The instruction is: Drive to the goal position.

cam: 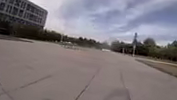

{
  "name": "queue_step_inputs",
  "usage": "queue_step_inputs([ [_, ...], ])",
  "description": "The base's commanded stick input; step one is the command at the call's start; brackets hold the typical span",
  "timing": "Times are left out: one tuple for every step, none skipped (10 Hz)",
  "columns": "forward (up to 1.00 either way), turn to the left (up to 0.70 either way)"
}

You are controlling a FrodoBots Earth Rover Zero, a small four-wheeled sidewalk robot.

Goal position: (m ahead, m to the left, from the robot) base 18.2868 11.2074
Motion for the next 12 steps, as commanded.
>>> queue_step_inputs([
  [1.0,0.04],
  [1.0,0.26],
  [1.0,0.0],
  [1.0,0.0],
  [1.0,0.0],
  [1.0,0.0],
  [1.0,0.0],
  [1.0,0.0],
  [1.0,0.0],
  [1.0,0.0],
  [1.0,0.0],
  [1.0,0.0],
])
